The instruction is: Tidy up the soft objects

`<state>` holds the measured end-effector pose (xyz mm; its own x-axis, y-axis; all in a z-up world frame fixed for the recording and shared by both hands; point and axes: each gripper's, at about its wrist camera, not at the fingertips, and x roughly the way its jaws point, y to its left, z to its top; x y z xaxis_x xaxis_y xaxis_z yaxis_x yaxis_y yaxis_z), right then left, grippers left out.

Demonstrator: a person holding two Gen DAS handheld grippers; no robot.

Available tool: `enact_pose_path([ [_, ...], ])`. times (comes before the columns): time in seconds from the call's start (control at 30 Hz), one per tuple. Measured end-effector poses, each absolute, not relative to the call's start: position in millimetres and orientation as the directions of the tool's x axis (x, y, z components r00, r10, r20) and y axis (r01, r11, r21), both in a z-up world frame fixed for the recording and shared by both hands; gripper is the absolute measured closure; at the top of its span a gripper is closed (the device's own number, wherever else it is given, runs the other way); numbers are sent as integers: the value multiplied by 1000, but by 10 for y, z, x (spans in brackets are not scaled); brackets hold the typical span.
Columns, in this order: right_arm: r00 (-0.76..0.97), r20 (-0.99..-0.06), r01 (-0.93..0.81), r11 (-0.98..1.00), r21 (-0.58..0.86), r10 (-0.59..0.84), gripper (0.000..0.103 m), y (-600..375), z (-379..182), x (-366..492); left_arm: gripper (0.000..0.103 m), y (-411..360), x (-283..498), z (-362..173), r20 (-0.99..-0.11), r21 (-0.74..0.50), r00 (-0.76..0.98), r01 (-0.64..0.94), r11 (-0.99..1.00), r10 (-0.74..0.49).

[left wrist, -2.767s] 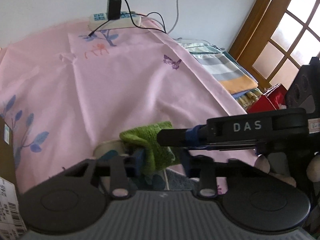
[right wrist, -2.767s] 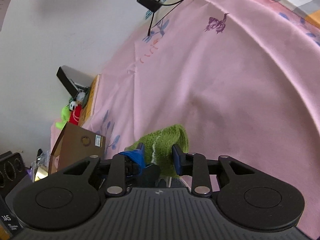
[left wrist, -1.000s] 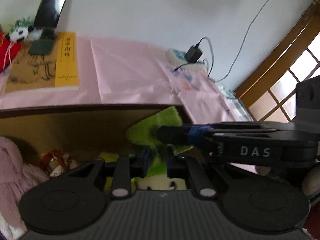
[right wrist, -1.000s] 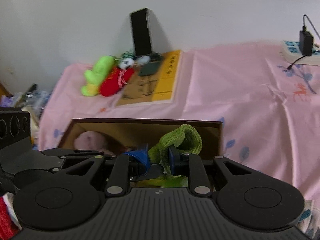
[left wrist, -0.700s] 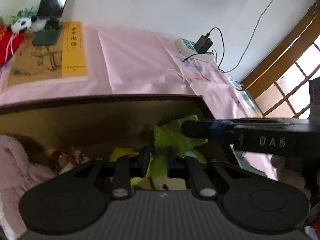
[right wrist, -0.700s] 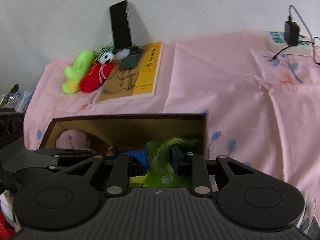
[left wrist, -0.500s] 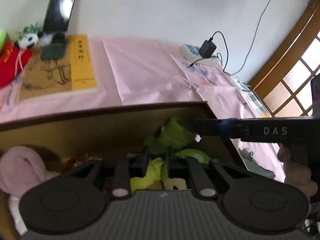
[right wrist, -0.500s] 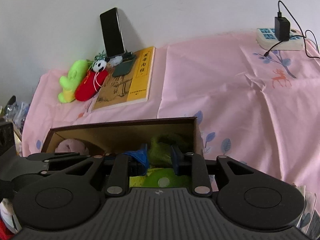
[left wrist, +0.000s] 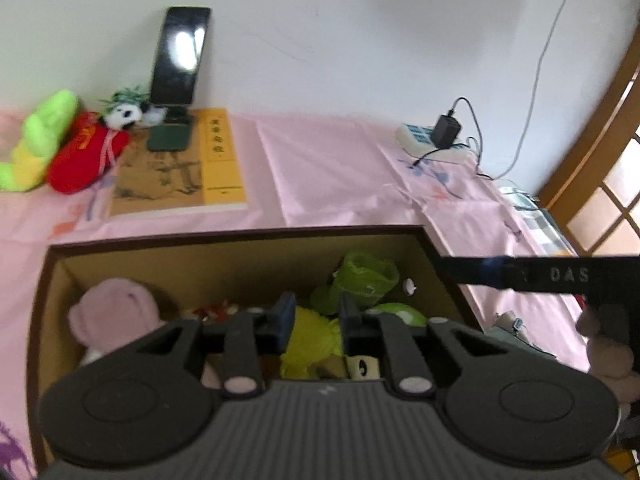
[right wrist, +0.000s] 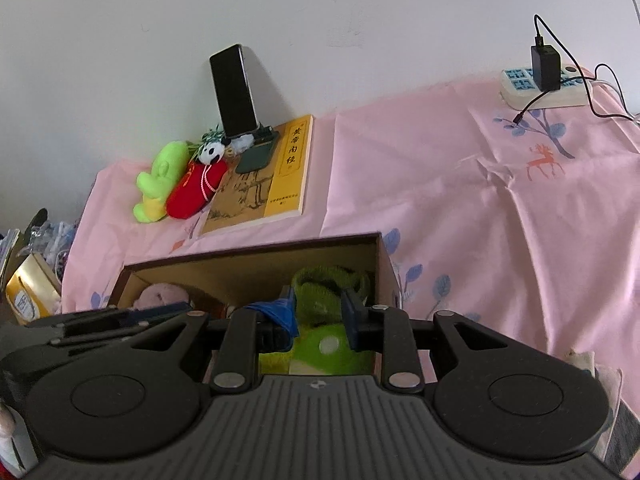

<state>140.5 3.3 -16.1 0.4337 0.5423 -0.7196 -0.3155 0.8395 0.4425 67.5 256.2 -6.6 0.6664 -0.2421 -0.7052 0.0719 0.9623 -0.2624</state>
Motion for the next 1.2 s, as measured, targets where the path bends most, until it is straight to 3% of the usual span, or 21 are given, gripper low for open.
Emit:
enact_pose_path([
  [0.17, 414, -714, -339, 823, 455, 565, 94, -32, -165, 1276, 81, 2453, 535, -39, -729, -194, 669, 1, 981, -145],
  [0.27, 399, -707, -359, 809, 466, 584, 94, -70, -157, 1199, 69, 2356, 440, -8, -740, -151, 667, -41, 988, -85],
  [0.5, 391, -697, -435, 788, 435, 601, 94, -201, -79, 986, 59, 2013, 192, 116, -732, -71, 681, -106, 992, 21],
  [0.67, 368, -687, -481, 760, 437, 627, 94, -382, -58, 867, 58, 1766, 53, 157, -728, -52, 683, -146, 988, 63],
  [0.9, 339, -662, -504, 723, 472, 668, 94, -717, -90, 760, 57, 1406, -169, 173, -724, -87, 688, -158, 984, 47],
  [1.2, 351, -673, -423, 751, 506, 651, 94, -1433, -275, 711, 57, 846, -346, 37, -741, -170, 667, -66, 983, -83],
])
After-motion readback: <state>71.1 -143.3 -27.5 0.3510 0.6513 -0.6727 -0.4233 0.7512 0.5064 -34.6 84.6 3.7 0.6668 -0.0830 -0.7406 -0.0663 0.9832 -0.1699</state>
